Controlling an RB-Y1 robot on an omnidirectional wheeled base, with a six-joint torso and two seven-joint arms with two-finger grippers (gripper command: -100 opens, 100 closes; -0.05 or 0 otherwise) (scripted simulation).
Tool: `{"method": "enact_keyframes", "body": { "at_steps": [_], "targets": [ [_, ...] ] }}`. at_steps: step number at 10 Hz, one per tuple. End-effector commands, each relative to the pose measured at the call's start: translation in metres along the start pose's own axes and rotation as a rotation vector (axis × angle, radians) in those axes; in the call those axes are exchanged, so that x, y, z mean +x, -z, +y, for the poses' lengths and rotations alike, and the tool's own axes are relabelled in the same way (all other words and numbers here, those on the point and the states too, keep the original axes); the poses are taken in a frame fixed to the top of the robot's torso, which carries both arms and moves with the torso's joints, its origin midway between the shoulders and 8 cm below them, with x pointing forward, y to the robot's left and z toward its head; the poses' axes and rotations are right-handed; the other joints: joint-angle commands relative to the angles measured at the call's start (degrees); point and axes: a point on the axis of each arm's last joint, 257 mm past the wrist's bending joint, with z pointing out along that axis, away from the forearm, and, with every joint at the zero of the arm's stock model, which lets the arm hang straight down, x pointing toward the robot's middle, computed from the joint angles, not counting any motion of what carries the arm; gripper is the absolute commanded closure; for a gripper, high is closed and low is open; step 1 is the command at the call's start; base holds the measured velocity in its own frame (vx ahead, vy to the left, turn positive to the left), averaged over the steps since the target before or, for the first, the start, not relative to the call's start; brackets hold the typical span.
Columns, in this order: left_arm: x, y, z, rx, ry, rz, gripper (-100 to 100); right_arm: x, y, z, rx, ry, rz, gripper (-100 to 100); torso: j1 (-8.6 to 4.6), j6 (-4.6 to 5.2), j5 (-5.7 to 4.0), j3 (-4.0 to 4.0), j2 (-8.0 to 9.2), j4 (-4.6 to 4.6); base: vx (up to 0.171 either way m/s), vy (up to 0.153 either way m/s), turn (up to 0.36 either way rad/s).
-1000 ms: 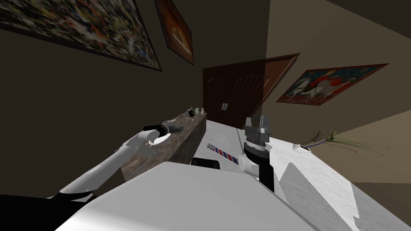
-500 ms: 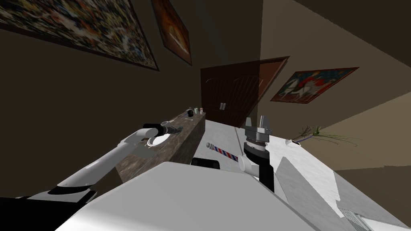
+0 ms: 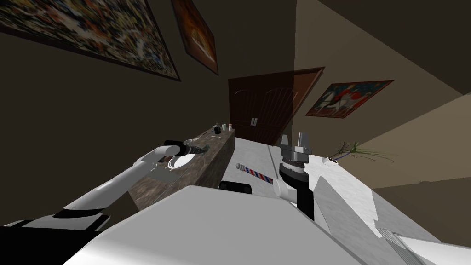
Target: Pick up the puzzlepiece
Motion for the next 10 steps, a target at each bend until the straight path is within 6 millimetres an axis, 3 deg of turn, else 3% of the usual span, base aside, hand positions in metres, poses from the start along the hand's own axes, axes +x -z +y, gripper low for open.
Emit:
{"method": "enact_keyframes", "body": {
  "at_steps": [1, 2, 6, 10],
  "targets": [
    [0.0, 0.0, 0.0, 0.0, 0.0, 0.0, 0, 0.0, 0.0, 0.0, 0.0, 0.0, 0.0, 0, 0.0, 0.0, 0.0, 0.0, 0.0, 0.0, 0.0, 0.0, 0.0],
    [0.014, 0.002, -0.01, 0.028, -0.027, 0.02, -100, 0.0, 0.0, 0.0, 0.0, 0.0, 0.0, 0, -0.02, 0.0, -0.01, -0.01, -0.01, 0.0, -0.036, 0.017, -0.123],
    [0.039, 0.007, -0.033, 0.089, -0.052, 0.064, -100, 0.0, 0.0, 0.0, 0.0, 0.0, 0.0, 0, 0.05, -0.01, 0.01, 0.08, 0.13, 0.03, -0.047, 0.024, -0.106],
    [0.04, 0.01, -0.05, 0.14, -0.016, 0.082, -100, 0.0, 0.0, 0.0, 0.0, 0.0, 0.0, 0, 0.01, 0.03, 0.0, 0.05, 0.09, 0.02, -0.034, 0.017, -0.07]
  ]
}}
